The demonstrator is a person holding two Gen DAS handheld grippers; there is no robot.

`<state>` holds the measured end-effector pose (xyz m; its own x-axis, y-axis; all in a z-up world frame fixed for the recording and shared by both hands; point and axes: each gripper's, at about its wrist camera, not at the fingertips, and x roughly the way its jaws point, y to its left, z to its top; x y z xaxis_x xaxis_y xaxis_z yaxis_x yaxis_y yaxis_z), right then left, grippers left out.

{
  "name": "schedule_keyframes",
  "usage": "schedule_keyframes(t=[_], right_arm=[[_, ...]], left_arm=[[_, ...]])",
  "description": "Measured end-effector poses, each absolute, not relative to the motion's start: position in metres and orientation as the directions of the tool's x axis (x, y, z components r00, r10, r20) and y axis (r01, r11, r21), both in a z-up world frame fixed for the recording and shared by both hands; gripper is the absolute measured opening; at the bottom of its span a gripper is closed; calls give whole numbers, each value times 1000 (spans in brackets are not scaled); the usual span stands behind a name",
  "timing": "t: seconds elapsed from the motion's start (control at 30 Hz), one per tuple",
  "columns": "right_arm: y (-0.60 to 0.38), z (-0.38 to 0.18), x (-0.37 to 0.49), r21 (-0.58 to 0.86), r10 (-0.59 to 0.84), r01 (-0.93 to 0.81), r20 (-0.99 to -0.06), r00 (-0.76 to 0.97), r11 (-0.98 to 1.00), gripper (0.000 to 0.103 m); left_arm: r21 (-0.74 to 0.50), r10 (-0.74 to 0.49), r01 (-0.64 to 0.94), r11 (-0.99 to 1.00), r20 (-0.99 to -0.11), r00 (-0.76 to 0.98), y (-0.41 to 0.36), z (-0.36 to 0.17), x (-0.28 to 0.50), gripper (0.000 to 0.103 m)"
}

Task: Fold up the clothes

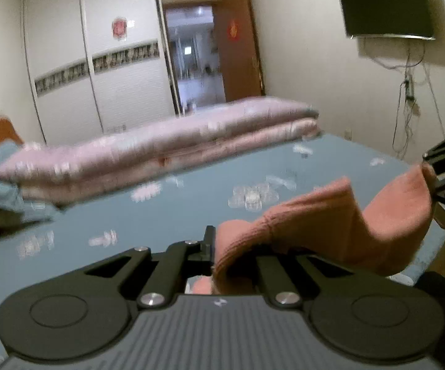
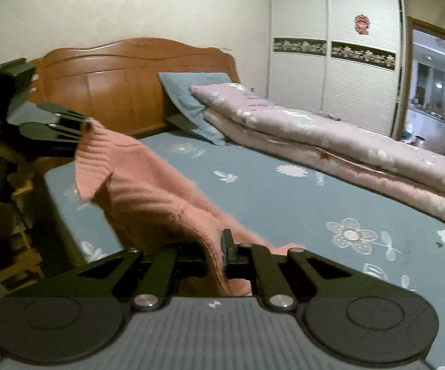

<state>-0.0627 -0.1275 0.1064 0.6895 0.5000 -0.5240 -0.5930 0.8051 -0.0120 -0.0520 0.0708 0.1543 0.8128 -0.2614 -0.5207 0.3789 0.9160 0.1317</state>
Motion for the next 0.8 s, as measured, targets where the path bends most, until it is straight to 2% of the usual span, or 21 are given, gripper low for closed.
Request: schedule_keyframes(t=[0.2,0.4,0.53,0.7,0.8], right_arm=[[-123,69,-5,-33,391,-563,-685,614,826,11],[-106,32,60,-29,326,-598,-817,476,801,11],[-90,33,92,-123,252,-636,-848,466,762,11],[-72,41,130,-243,164,-642,-846,507,727,11],[-67,46,155,-305,121,-634,-835,536,710,11]], left_arm=[[57,-233,401,914,-737,635,70,105,14,3],[46,-218,504,863,-864,453,49,74,77,3],[75,-183,546,834,-897,403,40,79,120,4],[167,-108,528,832,-886,450,36,90,166,4],[214,-69,513,831,-876,477,36,92,193,8]])
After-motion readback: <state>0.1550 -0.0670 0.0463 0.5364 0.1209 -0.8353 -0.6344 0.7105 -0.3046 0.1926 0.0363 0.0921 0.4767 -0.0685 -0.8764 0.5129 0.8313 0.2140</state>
